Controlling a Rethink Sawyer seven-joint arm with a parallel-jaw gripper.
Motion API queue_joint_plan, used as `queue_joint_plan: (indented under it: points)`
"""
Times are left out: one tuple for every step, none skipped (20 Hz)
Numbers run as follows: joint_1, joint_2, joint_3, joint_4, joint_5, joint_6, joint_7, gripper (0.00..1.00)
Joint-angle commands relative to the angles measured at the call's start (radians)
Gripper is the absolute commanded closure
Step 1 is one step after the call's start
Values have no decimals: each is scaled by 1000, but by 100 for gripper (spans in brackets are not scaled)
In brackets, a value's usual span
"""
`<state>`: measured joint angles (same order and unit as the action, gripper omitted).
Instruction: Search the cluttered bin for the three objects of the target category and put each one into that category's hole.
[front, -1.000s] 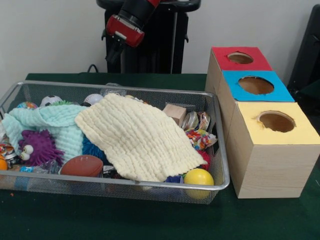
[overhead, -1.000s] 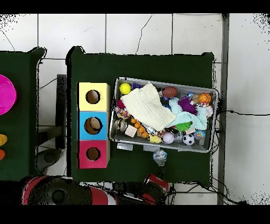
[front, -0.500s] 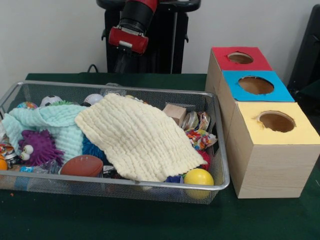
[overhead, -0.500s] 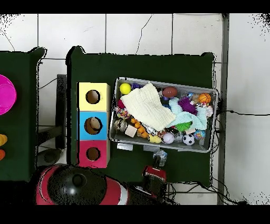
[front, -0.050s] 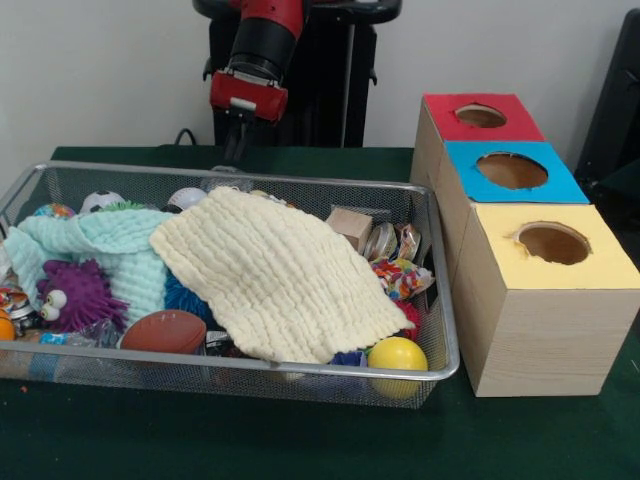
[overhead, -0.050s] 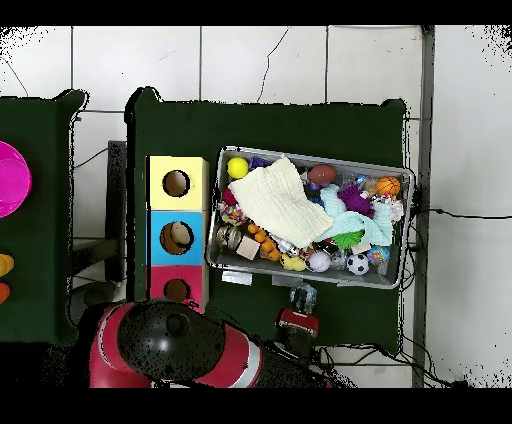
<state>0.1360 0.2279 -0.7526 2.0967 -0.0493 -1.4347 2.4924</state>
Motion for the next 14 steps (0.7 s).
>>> queue_joint_plan:
  points:
    - [-23, 86, 181, -134, 37, 32, 54, 100]
    - [-21, 85, 181, -133, 37, 40, 57, 0]
    - [-22, 82, 182, -134, 33, 51, 59, 0]
    - [-23, 79, 183, -134, 28, 62, 60, 0]
    - [-24, 75, 184, -135, 23, 72, 62, 0]
    - [-25, 73, 185, -135, 19, 79, 62, 0]
    - [-26, 72, 185, -136, 14, 85, 63, 0]
    - [-27, 70, 186, -137, 9, 89, 65, 0]
    - [-27, 71, 187, -136, 11, 88, 64, 0]
    - [-27, 70, 187, -136, 10, 89, 64, 0]
    - [-26, 67, 187, -134, 9, 94, 64, 0]
    - [-25, 61, 187, -131, 5, 109, 64, 0]
    - [-22, 58, 186, -130, 6, 109, 63, 0]
    - [-25, 57, 188, -134, -1, 114, 64, 0]
